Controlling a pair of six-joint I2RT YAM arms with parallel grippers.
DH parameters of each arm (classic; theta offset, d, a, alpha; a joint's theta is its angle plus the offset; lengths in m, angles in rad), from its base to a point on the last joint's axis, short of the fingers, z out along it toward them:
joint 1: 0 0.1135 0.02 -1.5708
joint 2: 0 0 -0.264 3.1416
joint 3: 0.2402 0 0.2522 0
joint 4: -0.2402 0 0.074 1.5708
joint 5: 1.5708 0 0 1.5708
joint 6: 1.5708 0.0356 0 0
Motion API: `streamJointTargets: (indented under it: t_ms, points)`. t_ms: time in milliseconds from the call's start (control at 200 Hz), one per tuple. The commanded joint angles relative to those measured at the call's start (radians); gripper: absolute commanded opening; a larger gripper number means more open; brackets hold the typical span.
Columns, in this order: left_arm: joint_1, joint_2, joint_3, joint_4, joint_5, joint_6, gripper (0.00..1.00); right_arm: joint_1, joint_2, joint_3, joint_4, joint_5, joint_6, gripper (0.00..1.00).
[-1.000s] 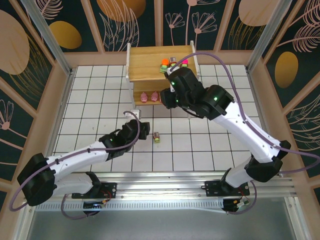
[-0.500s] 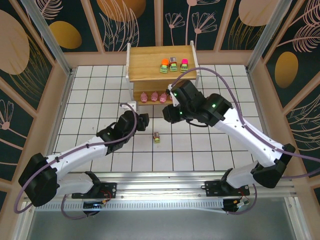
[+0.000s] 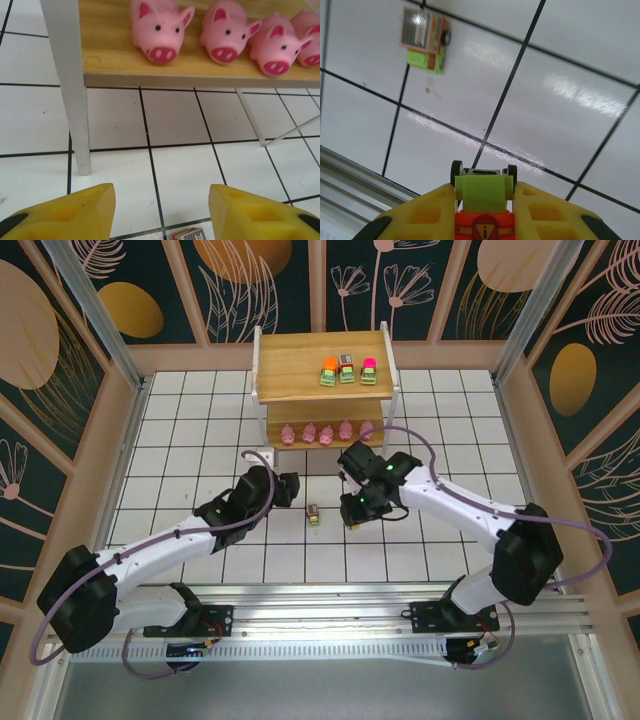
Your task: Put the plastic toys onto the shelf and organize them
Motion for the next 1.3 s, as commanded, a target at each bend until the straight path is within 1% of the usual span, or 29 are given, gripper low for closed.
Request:
streamJointTargets:
  t_ms: [0, 100, 345, 496, 586, 741, 1011, 1101, 1171, 1291]
  points:
    - [0.005, -0.024, -0.028, 0.036, 0.01, 0.006, 0.52, -0.002, 0.052, -0.041, 0.042, -0.081, -0.036, 0.15]
    - [0.005, -0.032, -0.042, 0.042, 0.009, 0.006, 0.53, -0.003, 0.109, -0.059, 0.07, -0.086, -0.042, 0.15]
    - [0.006, -0.043, -0.07, 0.054, 0.015, 0.002, 0.53, -0.001, 0.218, -0.046, 0.135, -0.03, -0.036, 0.16]
    - [0.005, -0.055, -0.077, 0.044, 0.015, 0.004, 0.53, -0.001, 0.251, -0.045, 0.169, 0.017, -0.021, 0.21]
    - [0.004, -0.061, -0.082, 0.039, 0.015, 0.004, 0.53, -0.001, 0.239, -0.049, 0.189, 0.037, -0.009, 0.29]
    - [0.004, -0.065, -0.084, 0.038, 0.019, -0.002, 0.53, 0.005, 0.227, -0.069, 0.234, 0.053, 0.017, 0.38]
    - [0.004, -0.069, -0.084, 0.031, 0.027, -0.01, 0.52, 0.026, 0.221, -0.099, 0.299, 0.101, 0.064, 0.4]
    - [0.004, -0.07, -0.082, 0.023, 0.027, -0.011, 0.52, 0.031, 0.195, -0.102, 0.302, 0.126, 0.076, 0.41]
    - [0.005, -0.076, -0.082, 0.015, 0.026, -0.012, 0.52, 0.043, 0.163, -0.106, 0.294, 0.152, 0.097, 0.43]
    - [0.004, -0.087, -0.084, 0.011, 0.024, -0.013, 0.52, 0.091, 0.1, -0.119, 0.297, 0.255, 0.164, 0.48]
